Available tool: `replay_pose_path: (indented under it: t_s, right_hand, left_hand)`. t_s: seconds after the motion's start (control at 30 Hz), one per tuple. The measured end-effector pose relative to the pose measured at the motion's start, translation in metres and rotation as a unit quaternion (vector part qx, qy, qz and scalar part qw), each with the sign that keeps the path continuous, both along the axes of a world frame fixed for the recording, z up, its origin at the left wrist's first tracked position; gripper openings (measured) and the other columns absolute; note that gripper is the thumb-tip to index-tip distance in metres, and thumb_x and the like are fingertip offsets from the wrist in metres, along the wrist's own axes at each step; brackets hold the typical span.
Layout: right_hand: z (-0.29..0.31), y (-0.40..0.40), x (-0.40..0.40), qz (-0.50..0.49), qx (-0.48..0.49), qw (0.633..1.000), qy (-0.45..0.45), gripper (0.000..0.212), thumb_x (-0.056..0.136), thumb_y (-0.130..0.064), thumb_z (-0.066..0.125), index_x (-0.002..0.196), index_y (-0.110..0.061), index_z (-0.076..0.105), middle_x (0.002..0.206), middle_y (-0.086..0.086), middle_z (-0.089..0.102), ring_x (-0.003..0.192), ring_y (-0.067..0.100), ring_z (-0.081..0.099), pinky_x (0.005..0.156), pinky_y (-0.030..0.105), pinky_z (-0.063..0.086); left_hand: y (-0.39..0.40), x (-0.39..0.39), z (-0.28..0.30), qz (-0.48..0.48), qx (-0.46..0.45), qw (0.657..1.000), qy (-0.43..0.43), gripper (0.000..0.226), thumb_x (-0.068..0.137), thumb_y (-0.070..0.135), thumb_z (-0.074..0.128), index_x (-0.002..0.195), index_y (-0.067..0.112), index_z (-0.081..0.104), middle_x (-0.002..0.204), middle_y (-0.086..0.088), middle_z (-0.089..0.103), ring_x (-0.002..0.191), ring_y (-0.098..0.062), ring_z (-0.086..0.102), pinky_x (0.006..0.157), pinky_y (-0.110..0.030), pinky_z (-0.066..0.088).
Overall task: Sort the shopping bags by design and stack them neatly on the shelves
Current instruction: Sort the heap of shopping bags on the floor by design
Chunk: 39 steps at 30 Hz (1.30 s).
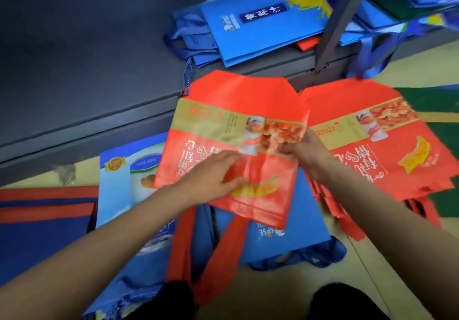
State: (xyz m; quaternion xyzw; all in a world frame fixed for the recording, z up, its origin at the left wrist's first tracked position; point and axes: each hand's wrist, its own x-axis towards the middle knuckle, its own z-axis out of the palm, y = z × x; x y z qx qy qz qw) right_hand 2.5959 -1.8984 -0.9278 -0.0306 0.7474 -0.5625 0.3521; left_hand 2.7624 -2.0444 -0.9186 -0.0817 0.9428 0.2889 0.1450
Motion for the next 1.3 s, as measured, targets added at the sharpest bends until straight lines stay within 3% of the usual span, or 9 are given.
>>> replay_pose_path:
  t_s: [0.17,0.33,0.43,0.57,0.67,0.73,0.9,1.07,1.3]
  right_hand:
    - [-0.01,0.058,-0.034,0.05,0.276,0.937,0.21,0.068,0.078,-0.01,0.073,0.135,-0.004,0.035,0.115,0.023,0.059,0.106,0.037,0.058,0.087,0.042,0.042]
    - [-0.021,0.073,-0.031,0.124,0.321,0.919,0.194,0.078,0.085,-0.003,0.057,0.15,-0.012,0.014,0.132,0.03,0.041,0.119,0.04,0.046,0.098,0.031,0.032]
    - [-0.003,0.082,-0.048,0.123,0.29,0.9,0.302,0.073,0.081,0.01,0.044,0.148,-0.012,0.025,0.123,0.031,0.044,0.11,0.044,0.049,0.093,0.032,0.032]
    - [0.027,0.097,-0.098,0.037,0.327,0.828,0.454,0.068,0.078,0.009,0.045,0.143,-0.011,0.037,0.123,0.03,0.041,0.11,0.045,0.044,0.097,0.042,0.033]
    - [0.041,0.1,-0.12,0.003,0.479,0.788,0.387,0.058,0.086,-0.015,0.058,0.14,-0.017,0.038,0.146,0.019,0.024,0.129,0.043,0.027,0.106,0.05,0.025]
    - [0.032,0.096,-0.116,0.037,0.481,0.81,0.333,0.06,0.085,-0.026,0.062,0.14,-0.021,0.037,0.152,0.015,0.015,0.136,0.041,0.019,0.11,0.052,0.02]
    - [-0.019,0.084,-0.054,0.307,0.442,0.819,0.199,0.087,0.078,-0.055,0.065,0.147,-0.032,0.018,0.154,0.013,0.008,0.139,0.046,0.014,0.109,0.059,0.025]
    - [-0.038,0.094,-0.043,0.332,0.483,0.782,0.212,0.074,0.085,-0.04,0.063,0.146,-0.033,0.021,0.153,0.008,0.01,0.138,0.042,0.017,0.106,0.058,0.031]
    - [-0.002,0.023,-0.056,0.18,0.253,0.923,0.229,0.061,0.087,-0.026,0.065,0.139,-0.007,0.04,0.131,0.024,0.05,0.123,0.033,0.046,0.096,0.032,0.035]
  left_hand:
    - [-0.032,0.008,-0.032,0.168,-0.153,0.971,-0.073,0.066,0.086,0.037,0.052,0.143,0.011,0.032,0.147,-0.02,0.029,0.132,-0.036,0.03,0.108,-0.043,0.028]
    - [-0.007,-0.005,-0.046,0.428,0.121,0.894,-0.05,0.044,0.087,0.012,0.062,0.127,0.004,0.047,0.115,-0.022,0.058,0.104,-0.036,0.057,0.09,-0.043,0.046]
    - [0.019,-0.027,-0.04,0.521,0.232,0.821,-0.009,0.01,0.088,0.008,0.057,0.079,0.009,0.061,0.081,-0.014,0.059,0.076,-0.02,0.054,0.067,-0.028,0.043]
    - [0.058,-0.078,-0.017,0.403,0.296,0.866,-0.009,0.018,0.087,0.004,0.057,0.077,0.017,0.064,0.076,0.004,0.06,0.071,-0.008,0.05,0.061,-0.016,0.038]
    - [0.086,-0.113,-0.004,0.295,0.347,0.889,-0.042,0.026,0.091,0.007,0.055,0.111,0.023,0.06,0.081,0.01,0.057,0.07,0.003,0.047,0.051,-0.001,0.034]
    - [0.09,-0.121,-0.009,0.27,0.303,0.912,-0.056,0.037,0.093,0.008,0.051,0.129,0.018,0.051,0.08,0.006,0.054,0.067,-0.004,0.046,0.047,-0.006,0.032]
    - [0.067,-0.083,-0.036,0.183,0.098,0.971,-0.117,0.045,0.092,0.007,0.052,0.136,0.008,0.045,0.131,-0.013,0.053,0.118,-0.025,0.052,0.095,-0.022,0.037]
    - [0.032,-0.048,-0.044,0.202,0.089,0.97,-0.103,0.046,0.09,0.0,0.053,0.135,0.003,0.046,0.135,-0.016,0.051,0.124,-0.026,0.048,0.102,-0.025,0.033]
    - [-0.016,-0.06,-0.015,0.235,0.003,0.972,-0.01,0.051,0.09,0.008,0.053,0.14,0.01,0.04,0.136,-0.015,0.046,0.126,-0.031,0.044,0.103,-0.035,0.036]
